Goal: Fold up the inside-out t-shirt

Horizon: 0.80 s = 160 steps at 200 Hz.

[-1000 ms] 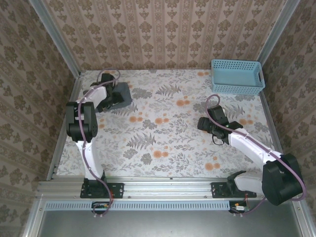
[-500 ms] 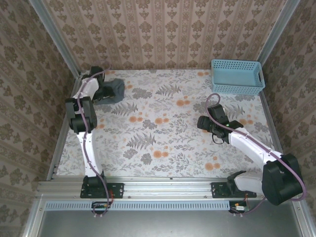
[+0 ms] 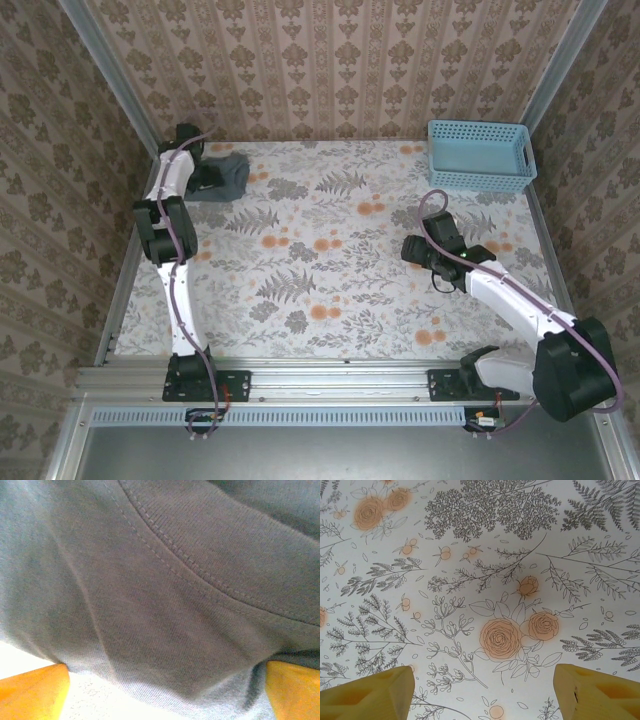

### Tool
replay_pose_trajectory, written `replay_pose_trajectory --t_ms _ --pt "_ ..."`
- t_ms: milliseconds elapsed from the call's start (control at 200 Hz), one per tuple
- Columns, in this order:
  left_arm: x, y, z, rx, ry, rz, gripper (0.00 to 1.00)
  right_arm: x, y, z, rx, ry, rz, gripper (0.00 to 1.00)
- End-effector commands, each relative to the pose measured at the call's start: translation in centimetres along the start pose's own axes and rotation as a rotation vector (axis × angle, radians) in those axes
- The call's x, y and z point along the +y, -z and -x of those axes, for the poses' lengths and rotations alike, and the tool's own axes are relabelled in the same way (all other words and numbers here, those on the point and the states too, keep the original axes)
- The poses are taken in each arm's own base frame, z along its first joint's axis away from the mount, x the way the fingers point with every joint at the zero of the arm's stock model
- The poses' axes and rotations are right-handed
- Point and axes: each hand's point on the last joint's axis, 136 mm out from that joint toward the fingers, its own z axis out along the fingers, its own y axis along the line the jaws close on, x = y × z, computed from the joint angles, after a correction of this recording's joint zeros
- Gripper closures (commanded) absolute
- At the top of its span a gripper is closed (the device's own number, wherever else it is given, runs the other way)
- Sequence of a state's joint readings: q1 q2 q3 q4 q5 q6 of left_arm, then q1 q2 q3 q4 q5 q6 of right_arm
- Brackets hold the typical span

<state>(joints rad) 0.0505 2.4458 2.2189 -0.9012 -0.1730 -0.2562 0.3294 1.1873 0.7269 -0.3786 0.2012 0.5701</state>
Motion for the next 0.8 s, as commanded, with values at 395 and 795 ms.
replay_pose_trajectory --t_ms 395,795 --pt "0.1 17.5 -4.8 -0.369 0.102 -0.103 0.00 -1.7 6.9 8.9 -0.311 0.039 -0.093 0.18" --pt "6.4 19.1 -11.4 -0.867 0.294 -0.075 0.00 -5.9 3.4 12.0 -0.435 0.041 -0.320 0.00"
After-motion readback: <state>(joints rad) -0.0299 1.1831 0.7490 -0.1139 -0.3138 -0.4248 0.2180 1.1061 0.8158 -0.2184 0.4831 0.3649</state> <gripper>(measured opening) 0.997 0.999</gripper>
